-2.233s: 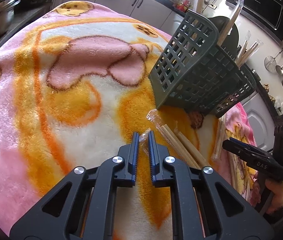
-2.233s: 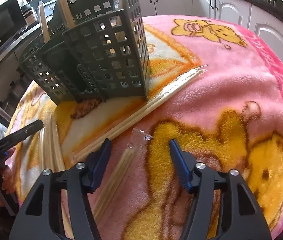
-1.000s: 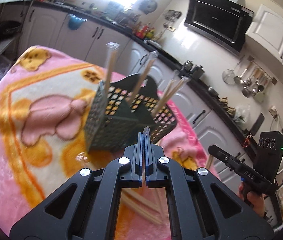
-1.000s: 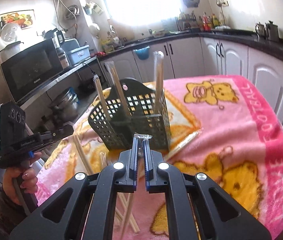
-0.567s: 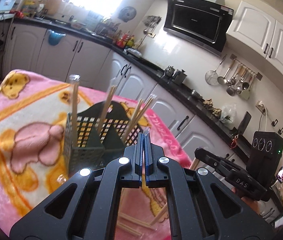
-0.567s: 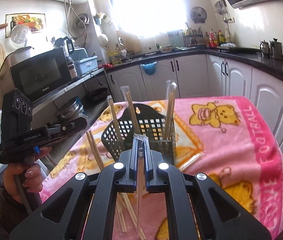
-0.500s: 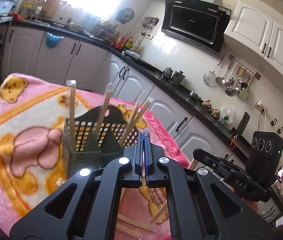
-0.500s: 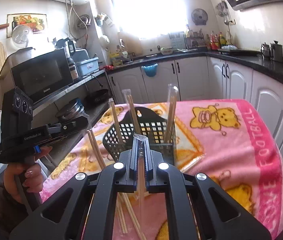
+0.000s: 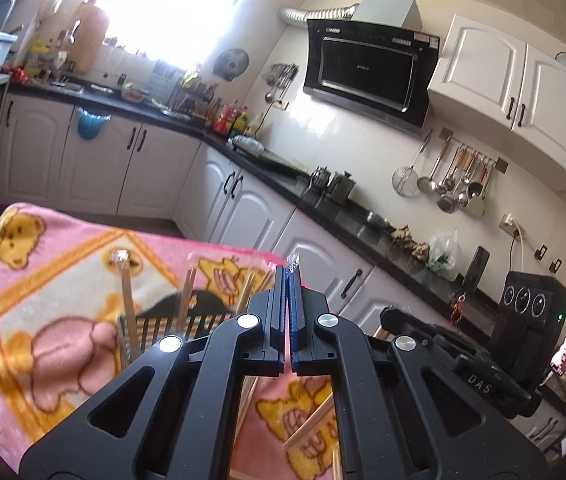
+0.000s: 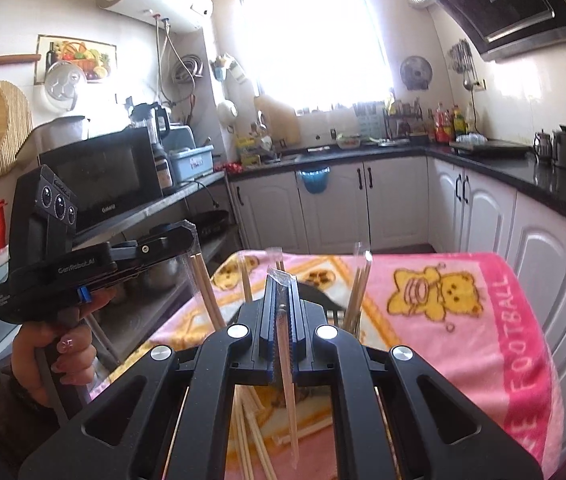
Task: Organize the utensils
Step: 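Lift both held chopsticks and carry them above the green caddy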
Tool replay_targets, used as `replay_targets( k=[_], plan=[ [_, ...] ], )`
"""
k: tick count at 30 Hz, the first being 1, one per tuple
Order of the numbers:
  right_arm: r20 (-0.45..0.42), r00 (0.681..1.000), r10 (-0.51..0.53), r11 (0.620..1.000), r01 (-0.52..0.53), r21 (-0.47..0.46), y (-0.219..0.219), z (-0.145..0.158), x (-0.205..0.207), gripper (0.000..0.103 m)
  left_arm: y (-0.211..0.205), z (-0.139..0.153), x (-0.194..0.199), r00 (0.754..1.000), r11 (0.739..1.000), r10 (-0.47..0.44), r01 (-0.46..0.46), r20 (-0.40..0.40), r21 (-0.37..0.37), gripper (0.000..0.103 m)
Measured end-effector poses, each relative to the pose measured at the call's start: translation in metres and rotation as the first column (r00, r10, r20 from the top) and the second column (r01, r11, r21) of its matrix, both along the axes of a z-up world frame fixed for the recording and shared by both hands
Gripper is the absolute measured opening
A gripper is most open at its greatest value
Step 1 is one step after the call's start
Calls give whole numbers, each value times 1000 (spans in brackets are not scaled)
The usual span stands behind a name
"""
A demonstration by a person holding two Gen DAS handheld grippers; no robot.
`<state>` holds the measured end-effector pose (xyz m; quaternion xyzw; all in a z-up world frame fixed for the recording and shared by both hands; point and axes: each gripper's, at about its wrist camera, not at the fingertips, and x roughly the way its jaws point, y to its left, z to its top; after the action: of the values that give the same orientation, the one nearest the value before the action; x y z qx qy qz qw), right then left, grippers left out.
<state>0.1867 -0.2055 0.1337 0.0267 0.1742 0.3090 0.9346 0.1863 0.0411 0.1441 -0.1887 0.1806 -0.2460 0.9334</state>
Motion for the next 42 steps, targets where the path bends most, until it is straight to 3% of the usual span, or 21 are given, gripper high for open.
replay_targets(
  k=[10, 21, 32, 42],
  plan=[
    [81, 997, -11, 1000, 10, 15, -1, 34, 13, 5, -6, 38, 12, 997, 1000, 18, -18, 80, 6, 0],
    [144, 989, -17, 999, 10, 48, 3, 70, 46, 5, -8, 55, 41, 995, 999, 47, -49, 87, 24, 0],
    [175, 984, -43, 995, 27, 91, 5, 84, 75, 5, -4, 43, 64, 995, 997, 76, -77, 58, 2, 0],
    [138, 989, -56, 997, 46, 69, 18, 56, 99, 5, -11, 13, 78, 999, 999, 45, -45, -3, -3, 0]
  ],
)
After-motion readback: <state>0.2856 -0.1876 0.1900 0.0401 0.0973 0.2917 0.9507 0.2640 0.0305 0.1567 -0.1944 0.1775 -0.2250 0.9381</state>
